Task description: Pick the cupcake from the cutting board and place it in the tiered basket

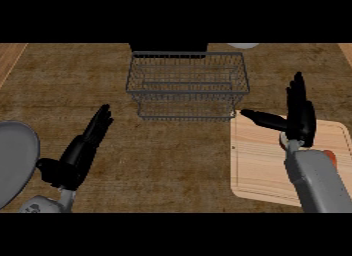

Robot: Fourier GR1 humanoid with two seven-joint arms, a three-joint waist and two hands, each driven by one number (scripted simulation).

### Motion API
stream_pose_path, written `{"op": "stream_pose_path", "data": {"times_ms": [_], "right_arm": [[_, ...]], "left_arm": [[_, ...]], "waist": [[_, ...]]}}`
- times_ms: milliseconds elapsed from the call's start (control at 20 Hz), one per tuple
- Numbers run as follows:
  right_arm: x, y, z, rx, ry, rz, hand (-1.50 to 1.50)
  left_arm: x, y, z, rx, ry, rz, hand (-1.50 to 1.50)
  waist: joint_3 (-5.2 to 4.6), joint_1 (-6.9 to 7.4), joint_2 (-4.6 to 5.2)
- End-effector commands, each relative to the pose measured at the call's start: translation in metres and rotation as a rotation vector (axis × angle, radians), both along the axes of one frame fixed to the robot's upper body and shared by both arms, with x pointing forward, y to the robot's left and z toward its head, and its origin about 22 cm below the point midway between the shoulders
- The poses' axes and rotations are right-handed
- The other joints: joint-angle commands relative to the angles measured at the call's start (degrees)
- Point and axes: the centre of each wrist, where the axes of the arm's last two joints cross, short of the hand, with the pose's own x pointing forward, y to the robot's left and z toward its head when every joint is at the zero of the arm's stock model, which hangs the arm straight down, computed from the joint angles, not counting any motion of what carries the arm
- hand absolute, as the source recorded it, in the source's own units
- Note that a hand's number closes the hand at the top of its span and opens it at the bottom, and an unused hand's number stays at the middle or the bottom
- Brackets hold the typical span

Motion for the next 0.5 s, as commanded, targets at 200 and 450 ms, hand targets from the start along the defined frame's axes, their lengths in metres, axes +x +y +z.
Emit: {"op": "stream_pose_path", "data": {"times_ms": [200, 450], "right_arm": [[0.024, -0.029, 0.05, -0.319, -0.049, -0.096, -1.5], [0.022, -0.043, 0.055, -0.663, 0.277, -0.062, -1.5]], "left_arm": [[0.016, -0.004, -0.015, 0.006, 0.036, -0.009, 0.0], [0.014, 0.007, -0.014, 0.001, 0.041, 0.012, 0.0]], "waist": [[-0.19, -1.24, -0.96], [-0.66, -1.5, -1.63]]}}
